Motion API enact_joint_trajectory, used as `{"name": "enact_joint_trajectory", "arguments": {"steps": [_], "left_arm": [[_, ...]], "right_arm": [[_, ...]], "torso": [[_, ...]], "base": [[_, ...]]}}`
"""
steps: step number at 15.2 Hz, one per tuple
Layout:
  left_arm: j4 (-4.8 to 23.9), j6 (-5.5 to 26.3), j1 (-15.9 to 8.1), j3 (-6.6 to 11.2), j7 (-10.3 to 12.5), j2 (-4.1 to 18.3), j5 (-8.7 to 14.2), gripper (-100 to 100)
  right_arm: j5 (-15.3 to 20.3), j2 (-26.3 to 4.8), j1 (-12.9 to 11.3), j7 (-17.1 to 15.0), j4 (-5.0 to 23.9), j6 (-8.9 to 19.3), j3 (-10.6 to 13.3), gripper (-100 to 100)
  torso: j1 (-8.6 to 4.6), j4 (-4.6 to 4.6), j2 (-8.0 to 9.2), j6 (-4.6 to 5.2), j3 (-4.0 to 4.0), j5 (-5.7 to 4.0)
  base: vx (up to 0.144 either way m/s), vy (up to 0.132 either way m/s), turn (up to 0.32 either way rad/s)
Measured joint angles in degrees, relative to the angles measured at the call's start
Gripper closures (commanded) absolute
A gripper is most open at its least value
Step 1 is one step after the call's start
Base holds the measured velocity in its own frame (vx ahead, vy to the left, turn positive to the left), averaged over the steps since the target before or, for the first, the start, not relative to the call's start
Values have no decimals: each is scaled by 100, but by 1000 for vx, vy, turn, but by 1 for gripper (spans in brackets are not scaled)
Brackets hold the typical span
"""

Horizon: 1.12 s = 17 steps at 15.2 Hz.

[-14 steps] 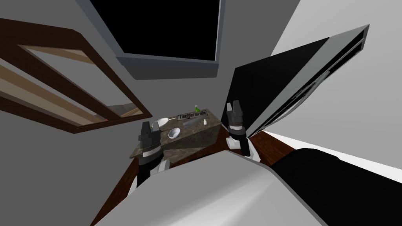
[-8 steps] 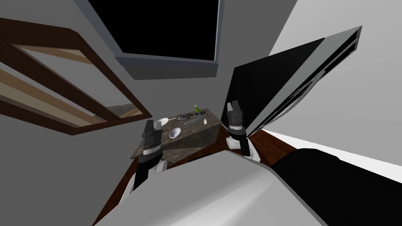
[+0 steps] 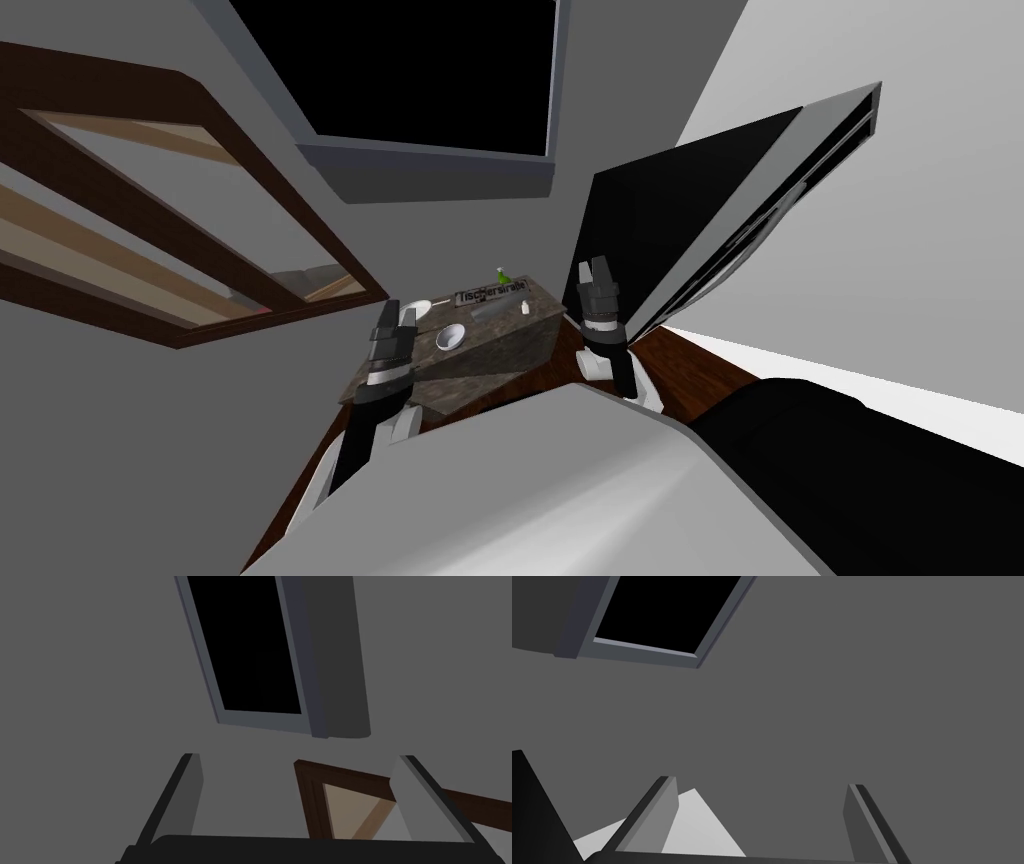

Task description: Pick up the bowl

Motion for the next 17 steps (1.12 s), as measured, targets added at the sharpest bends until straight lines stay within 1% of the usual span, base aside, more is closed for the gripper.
{"name": "enact_joint_trajectory", "arguments": {"steps": [6, 17], "left_arm": [[-102, 706, -152, 33, 113, 140, 32, -100], [-226, 1959, -419, 50, 253, 237, 56, -100]], "right_arm": [[0, 0, 0, 0, 0, 0, 0, 0], [0, 0, 0, 0, 0, 0, 0, 0]], "torso": [[2, 1, 3, 0, 2, 1], [0, 0, 2, -1, 1, 1]], "base": [[-26, 64, -46], [-17, 52, -40]]}}
